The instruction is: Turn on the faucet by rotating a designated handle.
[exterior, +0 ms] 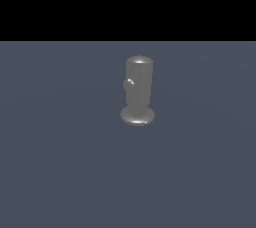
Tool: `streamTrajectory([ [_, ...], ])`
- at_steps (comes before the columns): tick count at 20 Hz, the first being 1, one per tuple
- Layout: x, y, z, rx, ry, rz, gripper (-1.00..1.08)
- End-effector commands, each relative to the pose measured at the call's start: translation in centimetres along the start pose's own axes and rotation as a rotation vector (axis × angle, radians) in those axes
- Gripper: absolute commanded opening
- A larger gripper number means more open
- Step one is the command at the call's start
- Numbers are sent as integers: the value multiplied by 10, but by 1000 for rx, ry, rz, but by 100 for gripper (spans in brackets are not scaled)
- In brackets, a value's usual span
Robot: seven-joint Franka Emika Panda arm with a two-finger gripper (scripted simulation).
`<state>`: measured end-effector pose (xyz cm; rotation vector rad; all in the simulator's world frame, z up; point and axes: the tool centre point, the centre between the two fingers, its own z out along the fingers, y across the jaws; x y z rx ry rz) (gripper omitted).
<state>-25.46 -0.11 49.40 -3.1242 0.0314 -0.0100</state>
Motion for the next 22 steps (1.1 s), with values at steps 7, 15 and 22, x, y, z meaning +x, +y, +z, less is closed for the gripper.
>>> streamTrajectory([
  [7, 2, -2, 9, -1, 0, 4, -100],
  [15, 13, -8, 48, -3, -1, 24, -100],
  [22, 28, -17, 104, -7, -2, 51, -100],
])
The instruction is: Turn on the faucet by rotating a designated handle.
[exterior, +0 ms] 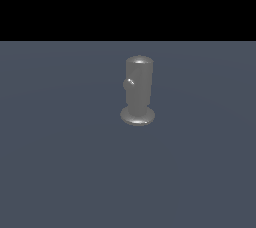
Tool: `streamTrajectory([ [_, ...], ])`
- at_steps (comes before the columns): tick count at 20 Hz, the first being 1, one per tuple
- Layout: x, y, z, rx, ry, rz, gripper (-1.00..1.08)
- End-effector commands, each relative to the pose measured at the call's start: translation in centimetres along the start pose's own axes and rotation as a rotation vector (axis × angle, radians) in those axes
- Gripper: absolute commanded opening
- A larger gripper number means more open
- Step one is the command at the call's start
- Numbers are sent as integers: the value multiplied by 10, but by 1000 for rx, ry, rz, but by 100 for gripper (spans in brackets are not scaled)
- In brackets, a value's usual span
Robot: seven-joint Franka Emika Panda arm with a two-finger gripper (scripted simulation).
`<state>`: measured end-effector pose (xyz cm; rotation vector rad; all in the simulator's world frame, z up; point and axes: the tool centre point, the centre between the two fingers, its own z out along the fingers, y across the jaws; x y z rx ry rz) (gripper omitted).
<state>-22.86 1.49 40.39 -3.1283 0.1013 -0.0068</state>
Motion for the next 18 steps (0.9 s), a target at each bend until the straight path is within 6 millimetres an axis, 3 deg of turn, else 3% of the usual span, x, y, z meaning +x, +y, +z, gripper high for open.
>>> streamTrajectory([
  [1, 6, -4, 22, -1, 0, 11, -100],
  [12, 33, -19, 111, -6, -2, 53, -100],
  [18, 46, -25, 149, -8, -3, 71, -100],
])
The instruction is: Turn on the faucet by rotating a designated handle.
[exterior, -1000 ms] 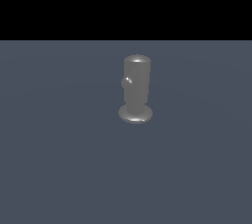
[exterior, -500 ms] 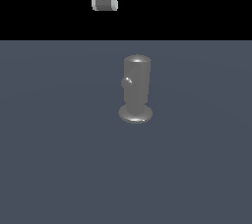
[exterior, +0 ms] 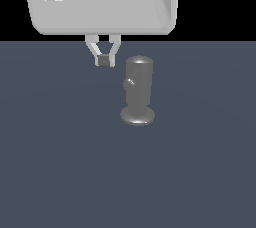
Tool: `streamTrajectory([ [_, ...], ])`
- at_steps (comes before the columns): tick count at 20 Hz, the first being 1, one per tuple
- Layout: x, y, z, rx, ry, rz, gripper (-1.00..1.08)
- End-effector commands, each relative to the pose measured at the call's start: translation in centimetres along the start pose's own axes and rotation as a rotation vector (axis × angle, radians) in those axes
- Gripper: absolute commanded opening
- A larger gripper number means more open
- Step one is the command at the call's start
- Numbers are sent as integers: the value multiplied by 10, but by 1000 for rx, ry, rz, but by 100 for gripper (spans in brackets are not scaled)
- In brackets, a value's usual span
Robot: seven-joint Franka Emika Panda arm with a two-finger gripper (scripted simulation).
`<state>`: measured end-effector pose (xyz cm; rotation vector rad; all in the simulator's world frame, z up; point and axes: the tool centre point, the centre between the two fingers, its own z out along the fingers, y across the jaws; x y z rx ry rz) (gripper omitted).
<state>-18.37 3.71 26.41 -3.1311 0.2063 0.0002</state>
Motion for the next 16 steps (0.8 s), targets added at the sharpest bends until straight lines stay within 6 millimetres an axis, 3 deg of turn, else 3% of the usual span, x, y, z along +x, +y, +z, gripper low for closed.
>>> streamTrajectory([
  [1, 5, -3, 14, 0, 1, 7, -100],
  [8, 15, -8, 40, -2, 0, 19, -100],
  [16, 18, -9, 46, -3, 0, 23, -100],
])
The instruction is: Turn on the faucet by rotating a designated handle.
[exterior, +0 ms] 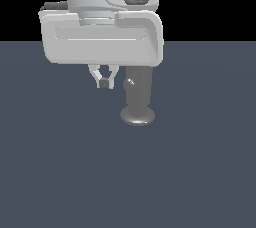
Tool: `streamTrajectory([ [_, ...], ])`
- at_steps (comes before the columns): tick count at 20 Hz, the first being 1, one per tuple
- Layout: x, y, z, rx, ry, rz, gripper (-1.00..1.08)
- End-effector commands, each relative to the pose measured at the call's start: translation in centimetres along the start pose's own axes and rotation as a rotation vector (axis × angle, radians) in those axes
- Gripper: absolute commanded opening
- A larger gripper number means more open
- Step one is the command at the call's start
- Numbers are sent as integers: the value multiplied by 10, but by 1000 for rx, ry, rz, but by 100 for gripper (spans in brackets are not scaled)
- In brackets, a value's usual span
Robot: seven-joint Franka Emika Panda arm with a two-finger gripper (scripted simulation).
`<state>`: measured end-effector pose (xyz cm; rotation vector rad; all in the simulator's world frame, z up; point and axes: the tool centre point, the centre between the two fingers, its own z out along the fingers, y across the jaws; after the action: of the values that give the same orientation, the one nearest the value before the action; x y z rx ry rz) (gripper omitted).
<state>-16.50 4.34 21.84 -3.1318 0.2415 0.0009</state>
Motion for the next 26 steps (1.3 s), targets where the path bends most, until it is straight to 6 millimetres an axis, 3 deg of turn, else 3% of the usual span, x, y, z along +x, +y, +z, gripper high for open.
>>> streamTrajectory([
  [1, 0, 0, 0, 0, 1, 0, -100],
  [3, 0, 0, 0, 0, 1, 0, -100],
  [26, 21, 119, 0, 0, 1, 0, -100],
])
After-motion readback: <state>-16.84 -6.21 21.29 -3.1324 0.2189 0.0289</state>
